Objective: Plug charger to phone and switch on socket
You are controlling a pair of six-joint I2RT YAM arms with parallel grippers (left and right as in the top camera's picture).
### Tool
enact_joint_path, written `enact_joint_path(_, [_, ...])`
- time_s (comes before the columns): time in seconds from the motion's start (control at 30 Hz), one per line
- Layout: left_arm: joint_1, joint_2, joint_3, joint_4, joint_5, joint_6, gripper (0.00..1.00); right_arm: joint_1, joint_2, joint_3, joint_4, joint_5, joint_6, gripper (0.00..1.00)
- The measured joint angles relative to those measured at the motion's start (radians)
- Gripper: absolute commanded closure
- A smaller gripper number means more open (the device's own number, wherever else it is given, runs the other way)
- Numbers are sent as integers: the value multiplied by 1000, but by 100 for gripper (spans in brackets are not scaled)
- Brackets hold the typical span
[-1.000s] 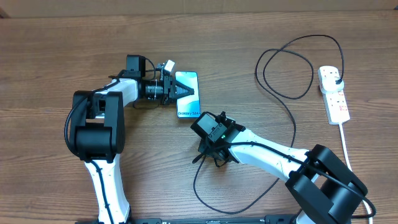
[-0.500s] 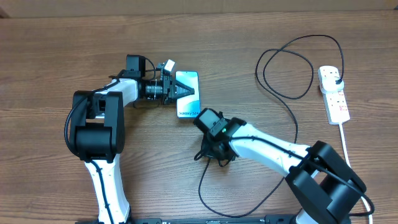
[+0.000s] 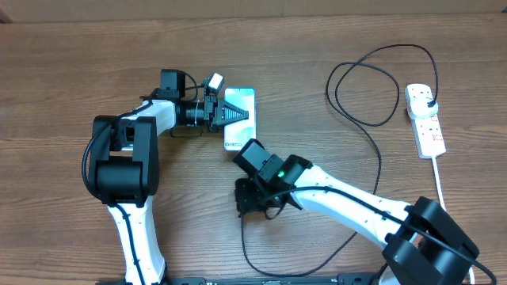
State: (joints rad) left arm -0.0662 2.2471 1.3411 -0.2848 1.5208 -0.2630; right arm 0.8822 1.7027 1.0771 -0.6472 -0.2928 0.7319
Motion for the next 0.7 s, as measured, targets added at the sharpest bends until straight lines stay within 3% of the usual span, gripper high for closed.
enact_joint_path(0.23, [0, -31, 0, -31, 2, 58, 96, -59, 0, 0, 120, 24, -8, 96])
enact_joint_path(0.43, [0, -39, 0, -55, -80, 48, 96, -89, 0, 0, 195, 58, -11, 96])
enact_joint_path(0.7, [-3, -39, 0, -107, -78, 36, 96, -88, 0, 1, 123, 72, -11, 96])
